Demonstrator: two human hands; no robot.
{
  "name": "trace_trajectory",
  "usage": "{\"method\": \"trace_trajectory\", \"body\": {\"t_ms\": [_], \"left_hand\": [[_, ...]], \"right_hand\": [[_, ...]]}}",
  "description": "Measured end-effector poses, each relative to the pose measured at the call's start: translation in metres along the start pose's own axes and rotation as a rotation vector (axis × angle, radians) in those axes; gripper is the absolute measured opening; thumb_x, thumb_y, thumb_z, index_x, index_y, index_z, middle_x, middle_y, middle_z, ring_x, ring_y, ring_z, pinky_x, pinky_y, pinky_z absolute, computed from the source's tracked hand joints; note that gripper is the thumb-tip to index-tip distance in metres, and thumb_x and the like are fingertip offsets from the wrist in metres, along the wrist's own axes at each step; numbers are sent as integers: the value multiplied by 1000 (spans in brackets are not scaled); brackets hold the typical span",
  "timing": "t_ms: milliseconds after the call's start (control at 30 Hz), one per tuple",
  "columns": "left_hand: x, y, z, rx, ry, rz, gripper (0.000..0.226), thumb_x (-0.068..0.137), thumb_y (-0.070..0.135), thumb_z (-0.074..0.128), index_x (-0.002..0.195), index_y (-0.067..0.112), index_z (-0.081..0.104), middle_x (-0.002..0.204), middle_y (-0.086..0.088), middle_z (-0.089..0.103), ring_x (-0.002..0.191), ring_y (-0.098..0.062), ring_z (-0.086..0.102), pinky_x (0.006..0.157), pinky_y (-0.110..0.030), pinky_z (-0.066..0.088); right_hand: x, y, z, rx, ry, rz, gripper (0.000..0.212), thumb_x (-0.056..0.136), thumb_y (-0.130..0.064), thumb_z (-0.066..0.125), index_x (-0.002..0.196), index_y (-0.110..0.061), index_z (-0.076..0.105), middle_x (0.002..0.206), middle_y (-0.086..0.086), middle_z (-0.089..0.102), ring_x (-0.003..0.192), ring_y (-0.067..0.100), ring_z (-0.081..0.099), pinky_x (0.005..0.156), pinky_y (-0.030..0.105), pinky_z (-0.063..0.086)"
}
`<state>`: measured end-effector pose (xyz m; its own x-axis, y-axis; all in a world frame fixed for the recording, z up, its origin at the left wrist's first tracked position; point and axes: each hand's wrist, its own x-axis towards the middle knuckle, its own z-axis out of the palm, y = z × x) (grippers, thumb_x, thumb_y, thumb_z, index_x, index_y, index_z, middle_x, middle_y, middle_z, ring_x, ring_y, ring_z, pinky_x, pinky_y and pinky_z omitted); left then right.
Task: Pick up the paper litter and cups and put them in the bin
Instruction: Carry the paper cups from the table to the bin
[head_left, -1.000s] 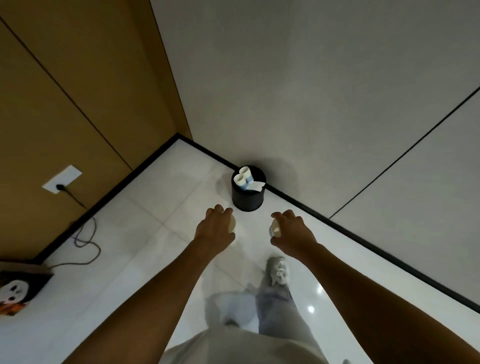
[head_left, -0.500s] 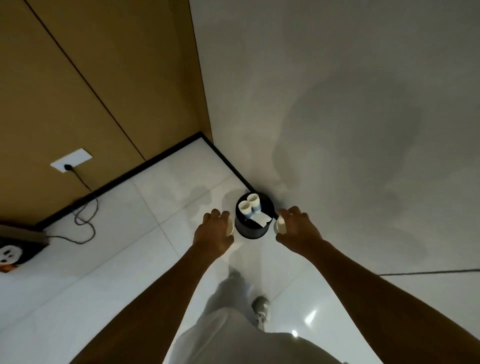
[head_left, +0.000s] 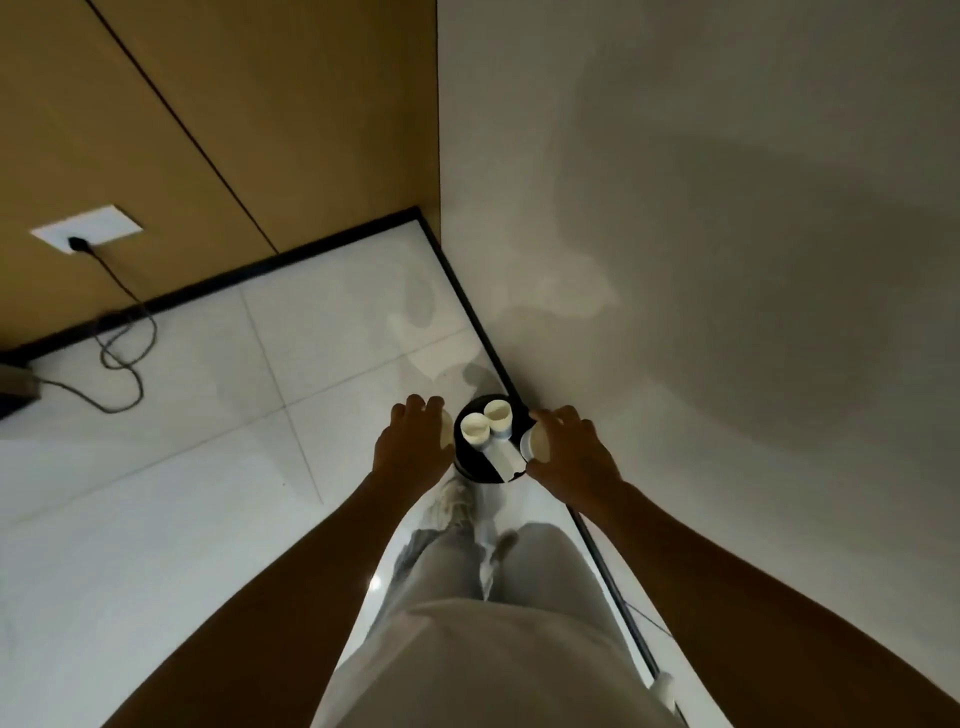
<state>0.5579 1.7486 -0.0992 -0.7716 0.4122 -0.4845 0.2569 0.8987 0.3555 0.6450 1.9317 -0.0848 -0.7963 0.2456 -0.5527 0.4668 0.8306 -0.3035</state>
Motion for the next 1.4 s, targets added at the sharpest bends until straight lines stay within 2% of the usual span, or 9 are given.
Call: {"method": "trace_trajectory", "body": {"t_ms": [333, 667, 867, 1000, 1200, 1400], "left_hand": [[64, -9, 42, -166, 18, -256, 60, 87, 33, 63, 139, 15, 37, 138, -6, 40, 125, -25, 40, 88, -40, 49], [183, -24, 179, -341, 12, -353, 61, 87, 33, 65, 139, 17, 37, 140, -5, 40, 126, -23, 39, 92, -36, 46], [259, -51, 259, -356, -26, -335, 63, 87, 30, 66, 140, 18, 35, 140, -6, 37, 129, -25, 35, 92, -38, 46], [284, -63, 304, -332, -59, -319, 64, 86, 32, 67, 140, 19, 35, 142, -4, 36, 131, -24, 34, 94, -37, 46], [284, -65, 350, -226, -212, -237, 73, 84, 33, 70, 144, 20, 31, 148, -3, 32, 136, -25, 31, 104, -38, 40], [279, -70, 356, -218, -188, -214, 84, 82, 32, 72, 149, 20, 22, 155, -4, 22, 143, -26, 22, 112, -39, 31]], "right_hand": [[116, 9, 15, -10, -130, -100, 60, 86, -25, 66, 139, -18, 39, 141, 10, 39, 123, 29, 43, 96, 35, 46], [248, 71, 125, -47, -215, -102, 60, 86, -21, 67, 139, -16, 39, 139, 12, 40, 125, 30, 41, 96, 37, 43], [334, 99, 193, -131, -221, -140, 65, 85, -28, 68, 142, -19, 37, 141, 13, 38, 123, 33, 43, 95, 44, 48], [368, 117, 235, -231, -285, -235, 63, 88, -27, 65, 142, -19, 35, 143, 11, 35, 125, 33, 43, 96, 41, 48], [373, 146, 275, -366, -431, -279, 69, 89, -29, 64, 148, -22, 28, 149, 10, 29, 131, 34, 38, 101, 39, 43], [362, 154, 280, -321, -408, -263, 75, 88, -24, 66, 149, -23, 24, 152, 10, 23, 136, 35, 29, 105, 41, 39]]}}
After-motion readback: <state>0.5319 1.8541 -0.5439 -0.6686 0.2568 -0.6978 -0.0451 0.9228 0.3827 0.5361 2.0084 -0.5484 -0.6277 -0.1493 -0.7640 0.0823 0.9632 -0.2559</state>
